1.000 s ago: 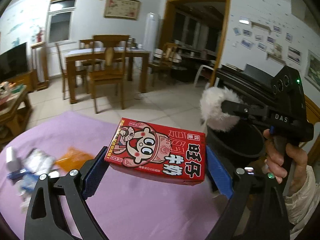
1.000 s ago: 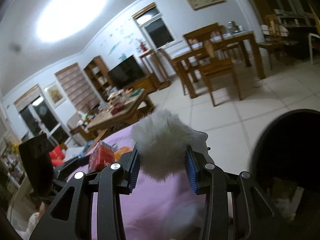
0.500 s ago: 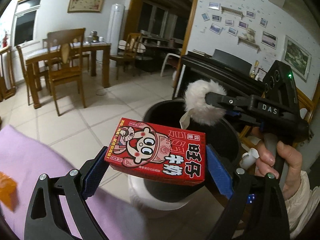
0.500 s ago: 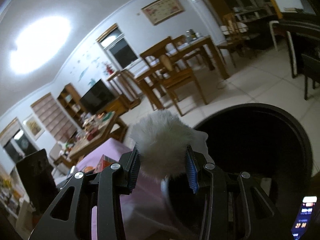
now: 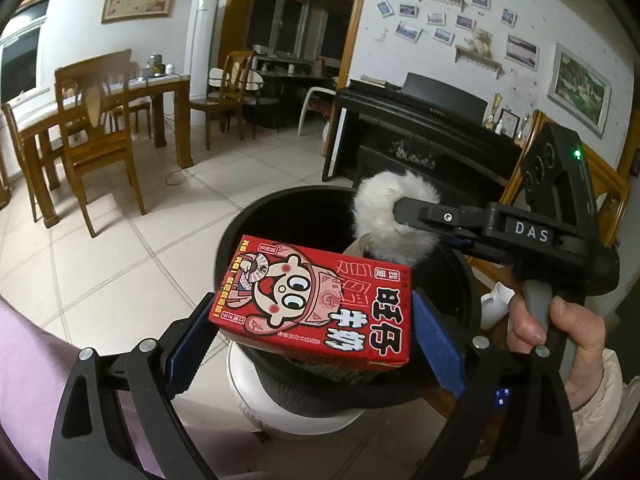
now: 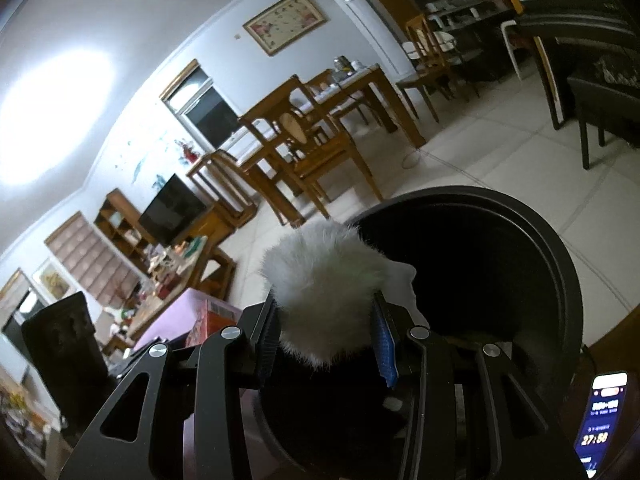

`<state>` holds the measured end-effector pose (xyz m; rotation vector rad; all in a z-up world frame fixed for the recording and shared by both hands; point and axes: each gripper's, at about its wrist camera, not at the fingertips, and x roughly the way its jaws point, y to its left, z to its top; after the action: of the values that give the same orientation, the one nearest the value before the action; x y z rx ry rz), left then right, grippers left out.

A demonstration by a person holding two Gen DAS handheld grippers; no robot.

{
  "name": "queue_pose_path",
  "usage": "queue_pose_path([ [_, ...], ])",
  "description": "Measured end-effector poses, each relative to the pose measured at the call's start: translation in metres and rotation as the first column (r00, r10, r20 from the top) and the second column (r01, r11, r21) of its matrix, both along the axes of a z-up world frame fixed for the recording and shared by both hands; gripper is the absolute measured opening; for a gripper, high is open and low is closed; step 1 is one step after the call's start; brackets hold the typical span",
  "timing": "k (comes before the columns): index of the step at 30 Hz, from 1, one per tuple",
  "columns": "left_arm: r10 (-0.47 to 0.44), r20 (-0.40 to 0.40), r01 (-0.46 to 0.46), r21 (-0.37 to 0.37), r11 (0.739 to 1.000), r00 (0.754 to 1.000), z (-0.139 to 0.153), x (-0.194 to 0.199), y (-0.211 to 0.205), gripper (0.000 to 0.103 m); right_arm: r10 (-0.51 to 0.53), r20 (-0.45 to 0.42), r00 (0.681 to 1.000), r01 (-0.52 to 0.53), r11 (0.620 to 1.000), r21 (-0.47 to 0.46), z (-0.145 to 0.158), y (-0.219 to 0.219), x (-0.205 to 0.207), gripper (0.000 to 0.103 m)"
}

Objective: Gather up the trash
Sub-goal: 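Carry the milk box and pom-pom over the black bin and open both tools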

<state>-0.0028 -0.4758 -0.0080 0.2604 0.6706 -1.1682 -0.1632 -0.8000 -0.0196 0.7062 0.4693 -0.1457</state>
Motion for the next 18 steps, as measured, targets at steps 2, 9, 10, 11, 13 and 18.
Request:
queue_pose_path([
  [2,-0.01,0.008,0.01,0.012,1.0,1.0,-0.003,-0.001,-0.008,0.091,-0.009,-0.01,1.0,0.009,1.0,0.009,-0.006,-0.005,0.001,0.04],
  [9,-0.049,0.036,0.048,0.046,0.998,0.998,-0.012,-0.009,-0.034,0.091,-0.043,-0.029,0.999,0.044,0.999,0.023,-0.018,-0.007,-0.002,0.04],
  [10,-0.053,0.041,0.051,0.05,0.997,0.998,-0.013,-0.01,-0.035,0.091,-0.042,-0.032,0.999,0.043,0.999,0.026,-0.02,-0.009,-0.001,0.04],
  [11,-0.062,0.052,0.059,0.059,0.996,0.997,-0.014,-0.012,-0.038,0.091,-0.04,-0.032,0.999,0.041,0.999,0.03,-0.021,-0.008,-0.003,0.046],
  [13,-0.072,0.063,0.067,0.073,0.995,0.995,-0.016,-0.018,-0.042,0.092,-0.038,-0.034,0.999,0.04,0.998,0.049,-0.026,-0.01,-0.005,0.071],
  [18,-0.079,0.137,0.066,0.102,0.993,0.987,-0.014,-0.028,-0.044,0.098,-0.028,0.003,1.0,0.028,0.999,0.033,-0.02,-0.008,-0.011,0.09],
])
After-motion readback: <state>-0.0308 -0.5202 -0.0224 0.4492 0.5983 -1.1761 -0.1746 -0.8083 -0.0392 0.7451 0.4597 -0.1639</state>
